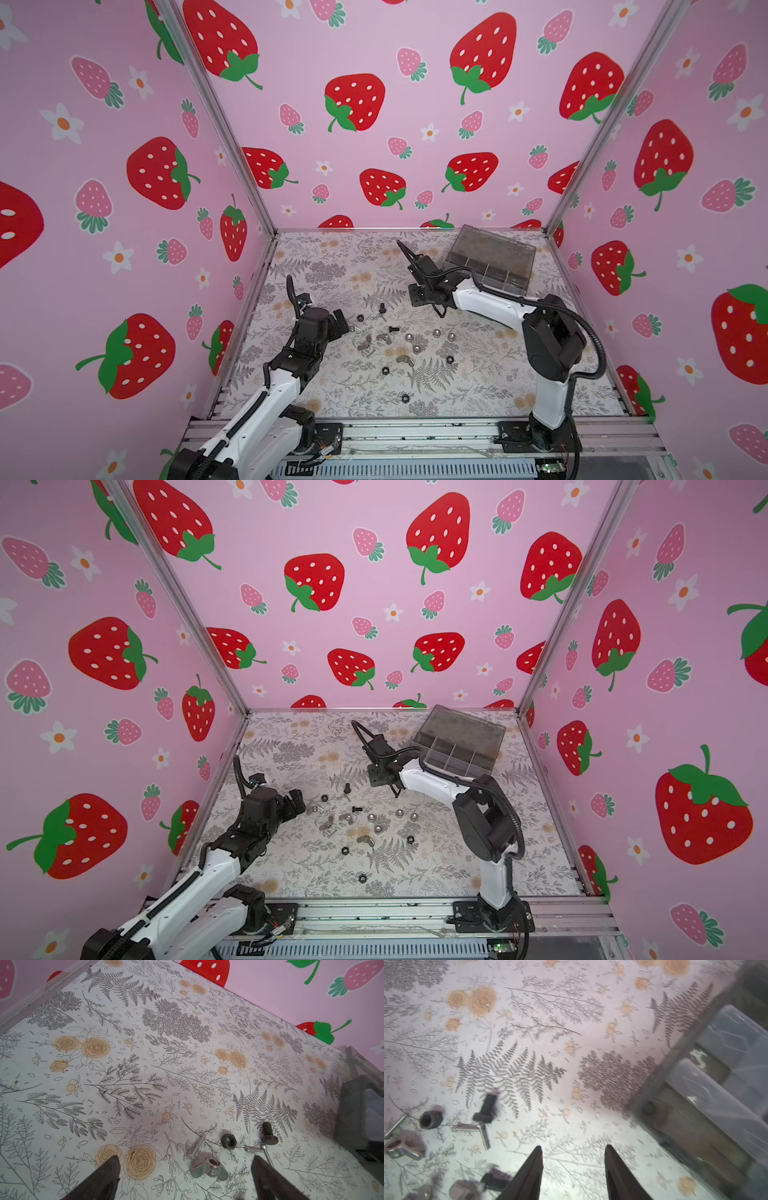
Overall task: Sort the screws and nuts into containers
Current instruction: Pick up the screw from the center of the table.
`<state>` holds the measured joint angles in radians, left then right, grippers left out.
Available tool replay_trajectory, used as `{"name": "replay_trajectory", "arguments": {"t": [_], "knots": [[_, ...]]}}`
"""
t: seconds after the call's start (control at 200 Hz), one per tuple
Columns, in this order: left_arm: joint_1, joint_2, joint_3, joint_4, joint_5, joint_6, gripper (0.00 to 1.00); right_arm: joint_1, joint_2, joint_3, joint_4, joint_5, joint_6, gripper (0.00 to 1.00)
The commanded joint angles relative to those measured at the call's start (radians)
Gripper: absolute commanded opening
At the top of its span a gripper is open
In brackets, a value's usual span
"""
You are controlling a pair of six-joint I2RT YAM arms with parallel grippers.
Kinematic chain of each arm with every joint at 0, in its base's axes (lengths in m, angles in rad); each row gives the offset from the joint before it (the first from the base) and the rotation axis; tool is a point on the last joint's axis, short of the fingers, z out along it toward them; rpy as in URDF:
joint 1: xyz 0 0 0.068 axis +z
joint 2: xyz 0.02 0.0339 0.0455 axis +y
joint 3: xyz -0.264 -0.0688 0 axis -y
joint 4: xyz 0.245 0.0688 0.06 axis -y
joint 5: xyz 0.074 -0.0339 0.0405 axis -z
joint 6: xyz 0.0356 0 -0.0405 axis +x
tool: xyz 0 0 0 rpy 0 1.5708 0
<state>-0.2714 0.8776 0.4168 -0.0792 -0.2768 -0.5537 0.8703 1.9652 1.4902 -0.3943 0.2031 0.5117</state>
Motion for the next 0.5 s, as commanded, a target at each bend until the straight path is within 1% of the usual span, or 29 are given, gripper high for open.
{"name": "replay_trajectory", "arguments": {"t": [0.0,0.15,0.175,0.26,0.385,0.495], "knots": [[0.001,-0.007,0.001,-0.005,-0.002,-0.026,0.99,0.041,0.092,0.121,-0.014,-0.009,0.022,0.51],[0.0,-0.009,-0.003,-0.006,0.004,-0.026,0.99,0.081,0.241,0.317,-0.097,0.027,0.016,0.51],[0.0,-0.01,-0.004,-0.008,0.004,-0.027,0.99,0.086,0.268,0.35,-0.113,0.035,0.013,0.55],[0.001,-0.015,-0.004,-0.013,0.004,-0.024,0.99,0.101,0.331,0.433,-0.157,0.047,0.004,0.56],[0.0,-0.028,-0.005,-0.023,-0.001,-0.02,0.99,0.114,0.389,0.5,-0.195,0.049,-0.004,0.56],[0.0,-0.04,-0.013,-0.026,-0.011,-0.023,0.99,0.119,0.418,0.523,-0.216,0.046,-0.007,0.57]]}}
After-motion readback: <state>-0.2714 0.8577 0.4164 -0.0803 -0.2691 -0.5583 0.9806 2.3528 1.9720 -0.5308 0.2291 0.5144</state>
